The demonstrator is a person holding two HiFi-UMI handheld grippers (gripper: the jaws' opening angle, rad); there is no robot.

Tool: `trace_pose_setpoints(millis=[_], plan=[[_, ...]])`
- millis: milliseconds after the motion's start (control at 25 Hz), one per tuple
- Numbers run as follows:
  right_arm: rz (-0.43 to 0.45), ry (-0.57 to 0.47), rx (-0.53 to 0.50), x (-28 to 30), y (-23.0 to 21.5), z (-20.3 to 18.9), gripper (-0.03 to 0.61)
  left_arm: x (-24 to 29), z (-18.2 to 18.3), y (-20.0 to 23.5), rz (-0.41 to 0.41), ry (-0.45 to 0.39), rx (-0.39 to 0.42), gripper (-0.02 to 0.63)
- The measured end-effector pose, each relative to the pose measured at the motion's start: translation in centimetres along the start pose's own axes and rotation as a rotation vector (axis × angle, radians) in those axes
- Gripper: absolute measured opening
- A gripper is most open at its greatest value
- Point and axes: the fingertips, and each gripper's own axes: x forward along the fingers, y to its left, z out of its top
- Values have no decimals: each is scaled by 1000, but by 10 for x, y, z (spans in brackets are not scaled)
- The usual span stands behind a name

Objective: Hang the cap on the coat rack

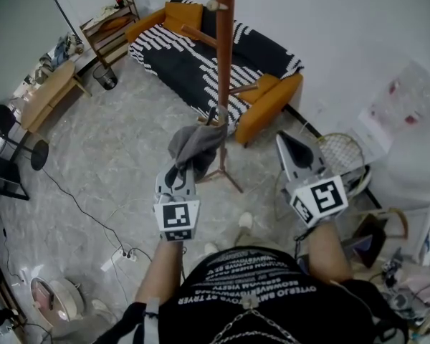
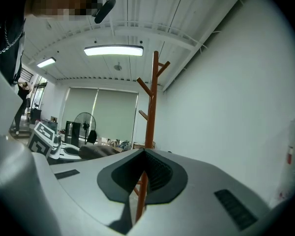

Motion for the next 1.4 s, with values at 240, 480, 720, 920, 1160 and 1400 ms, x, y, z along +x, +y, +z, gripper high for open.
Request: trace_pose_setpoints(millis=[240,480,720,920,1160,1400], plan=[[23,7,-1,9,-2,-6,3,15,-37,1,1,85,7,18],[26,12,-4,10,-4,-6,3,25,-59,-3,-1,133,3,18],[28,14,-4,7,-2,-8,3,33,-83,-5,-6,179,-24,18],[26,23,3,5,-1,-7,3,40,-97,-9,-12,211,-7,18],[16,24,6,-1,-4,-12,3,48,-114,-16,-22,244,-1,18],[13,25,4,0,-5,-11,3,58,-131,-20,-29,295,-2,18]])
